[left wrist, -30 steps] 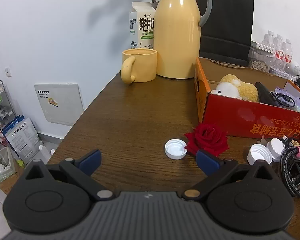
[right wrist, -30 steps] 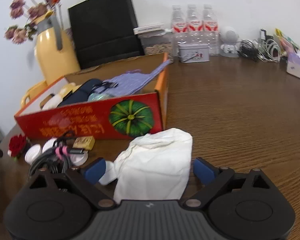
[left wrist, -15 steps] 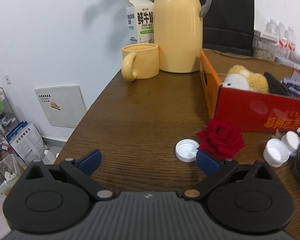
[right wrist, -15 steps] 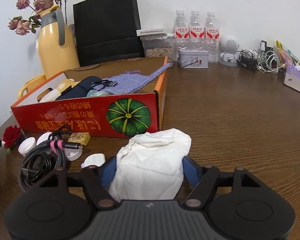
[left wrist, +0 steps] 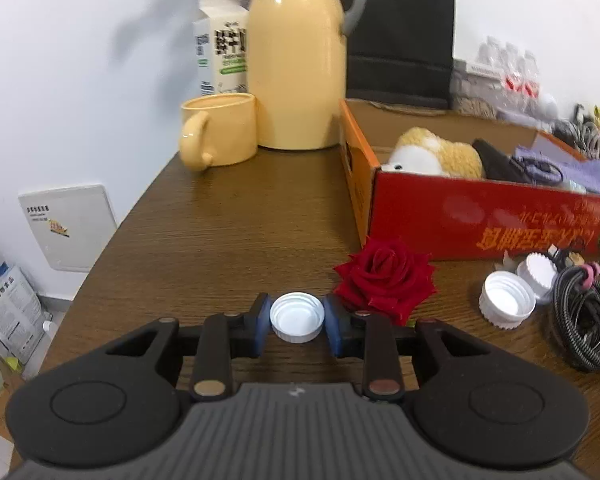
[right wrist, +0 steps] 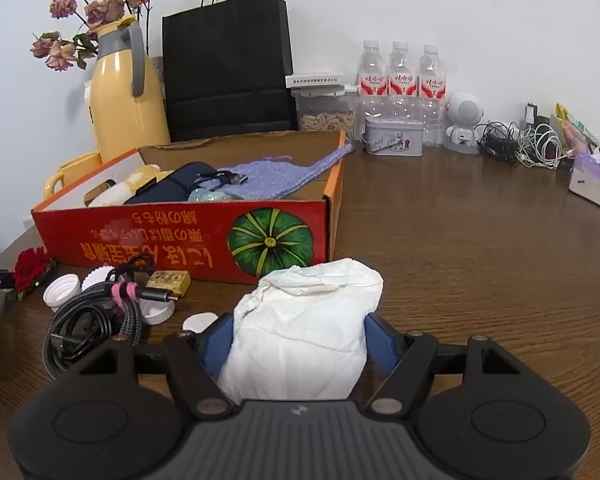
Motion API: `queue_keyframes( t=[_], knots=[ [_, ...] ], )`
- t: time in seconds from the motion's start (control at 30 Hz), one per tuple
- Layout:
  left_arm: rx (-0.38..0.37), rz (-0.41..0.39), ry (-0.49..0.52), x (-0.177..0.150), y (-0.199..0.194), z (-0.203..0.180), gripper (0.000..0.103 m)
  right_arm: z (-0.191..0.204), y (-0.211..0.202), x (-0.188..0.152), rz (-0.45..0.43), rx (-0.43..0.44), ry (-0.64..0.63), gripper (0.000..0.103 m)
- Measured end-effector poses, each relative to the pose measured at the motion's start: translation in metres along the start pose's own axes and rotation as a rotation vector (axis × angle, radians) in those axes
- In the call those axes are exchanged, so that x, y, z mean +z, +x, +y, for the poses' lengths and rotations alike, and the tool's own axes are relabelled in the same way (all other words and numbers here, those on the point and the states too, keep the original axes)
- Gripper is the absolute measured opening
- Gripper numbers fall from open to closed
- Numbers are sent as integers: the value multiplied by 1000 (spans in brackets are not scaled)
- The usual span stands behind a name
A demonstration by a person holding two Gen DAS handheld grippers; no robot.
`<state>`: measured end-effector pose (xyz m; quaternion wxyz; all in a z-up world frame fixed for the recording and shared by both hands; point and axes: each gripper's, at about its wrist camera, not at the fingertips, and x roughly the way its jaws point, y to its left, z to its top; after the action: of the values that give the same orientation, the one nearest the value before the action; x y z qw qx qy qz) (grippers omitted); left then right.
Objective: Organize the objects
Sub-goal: 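Grasp the white cloth with right gripper while left gripper grasps a white bottle cap, then carry white cloth and bottle cap into the box and release both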
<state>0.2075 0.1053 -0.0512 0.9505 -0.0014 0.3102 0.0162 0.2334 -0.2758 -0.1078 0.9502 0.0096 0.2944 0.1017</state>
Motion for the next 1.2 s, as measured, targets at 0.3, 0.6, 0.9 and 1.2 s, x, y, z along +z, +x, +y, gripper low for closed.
queue_keyframes(
  t=[0.3,0.6,0.9,1.2],
  knots=[
    [7,-120,-41,17,-37,-5,29,-1,-26,4,-66,20,-11,69],
    [-79,-229,15,61,-53,-49,29,18,-42,37,-170,69,-86,70],
    [-115,-256,11,106,-17,-101,29,49,-5,108,-217,135,-155,70],
    [-52,-211,-41,131,40,-118,30,61,70,139,-147,137,-117,72]
  ],
)
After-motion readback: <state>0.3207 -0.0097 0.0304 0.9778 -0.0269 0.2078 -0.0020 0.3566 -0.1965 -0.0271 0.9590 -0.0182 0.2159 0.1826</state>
